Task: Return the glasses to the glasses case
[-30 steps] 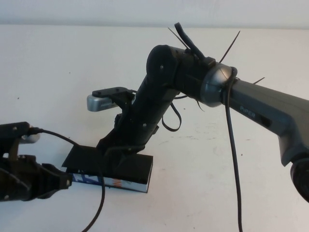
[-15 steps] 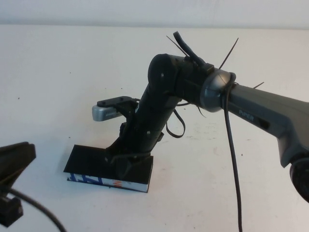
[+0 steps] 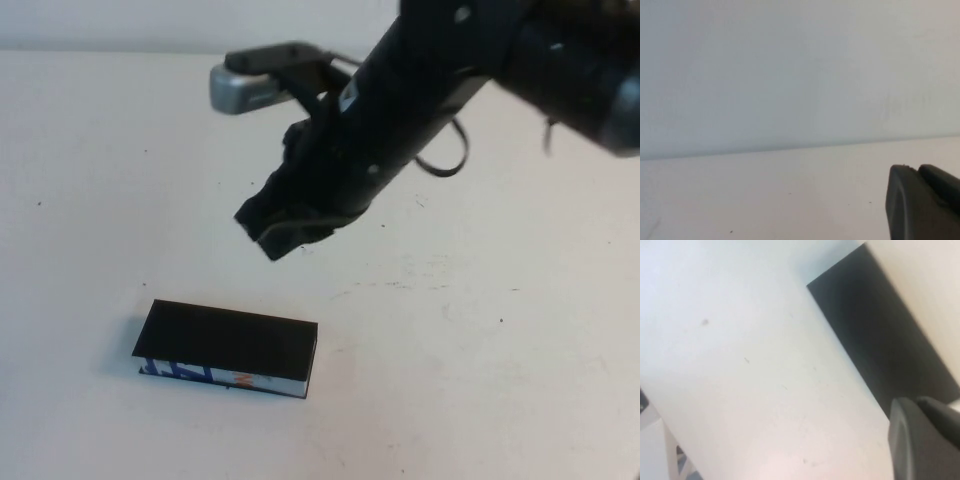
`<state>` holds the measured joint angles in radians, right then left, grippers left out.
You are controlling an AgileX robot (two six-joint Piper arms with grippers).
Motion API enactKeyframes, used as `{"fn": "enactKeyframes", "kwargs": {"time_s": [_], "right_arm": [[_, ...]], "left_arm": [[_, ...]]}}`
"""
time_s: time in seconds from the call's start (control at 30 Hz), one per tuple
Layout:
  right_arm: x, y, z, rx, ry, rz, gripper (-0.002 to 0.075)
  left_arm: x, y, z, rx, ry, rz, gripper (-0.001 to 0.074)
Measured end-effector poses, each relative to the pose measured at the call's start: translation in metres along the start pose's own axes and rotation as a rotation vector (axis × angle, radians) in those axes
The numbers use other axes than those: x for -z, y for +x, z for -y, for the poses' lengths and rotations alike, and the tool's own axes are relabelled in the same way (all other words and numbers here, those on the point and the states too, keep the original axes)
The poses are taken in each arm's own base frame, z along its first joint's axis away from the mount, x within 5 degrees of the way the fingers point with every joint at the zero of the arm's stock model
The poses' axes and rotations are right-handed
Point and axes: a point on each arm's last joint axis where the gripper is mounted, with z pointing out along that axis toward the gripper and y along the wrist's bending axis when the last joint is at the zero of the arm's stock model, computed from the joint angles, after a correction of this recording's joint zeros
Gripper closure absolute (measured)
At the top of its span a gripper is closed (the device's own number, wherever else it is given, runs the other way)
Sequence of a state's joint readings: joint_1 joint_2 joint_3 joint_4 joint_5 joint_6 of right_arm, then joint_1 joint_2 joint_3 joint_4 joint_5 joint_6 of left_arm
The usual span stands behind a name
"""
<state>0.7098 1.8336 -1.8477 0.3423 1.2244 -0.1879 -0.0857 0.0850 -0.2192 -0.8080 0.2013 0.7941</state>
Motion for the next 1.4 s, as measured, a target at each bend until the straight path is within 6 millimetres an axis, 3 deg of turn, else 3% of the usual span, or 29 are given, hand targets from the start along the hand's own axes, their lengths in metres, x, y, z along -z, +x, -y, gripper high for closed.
{"fn": "enactKeyframes", "kwargs": {"time_s": [0.17,0.3,0.57,0.73,0.93,1.13,1.4], "right_arm": [[0.068,0.038,-0.022,-0.031,0.085,0.075,0.0737],[0.107,0.092,-0.035,-0.054,0.140,0.133,0.0737],[0.134,0.196,-0.044,-0.114,0.180,0.313,0.0737],[0.134,0.258,-0.042,-0.101,0.181,0.573,0.0737],[0.122,0.309,-0.031,-0.106,0.208,0.831,0.0737],[0.097,0.326,-0.019,-0.179,0.231,0.748,0.0737],[0.082,0.334,-0.008,-0.150,0.311,0.685,0.0737]], "left_arm": [[0.000,0.039,-0.006,0.024,-0.065,-0.028,0.0738],[-0.001,0.066,-0.008,0.054,-0.081,-0.092,0.0738],[-0.001,0.074,-0.006,0.065,-0.069,-0.122,0.0738],[-0.001,0.074,-0.006,0.066,-0.066,-0.125,0.0738],[-0.001,0.074,-0.006,0.066,-0.063,-0.127,0.0738],[-0.001,0.074,-0.006,0.066,-0.063,-0.127,0.0738],[-0.001,0.074,-0.006,0.068,-0.063,-0.127,0.0738]]}}
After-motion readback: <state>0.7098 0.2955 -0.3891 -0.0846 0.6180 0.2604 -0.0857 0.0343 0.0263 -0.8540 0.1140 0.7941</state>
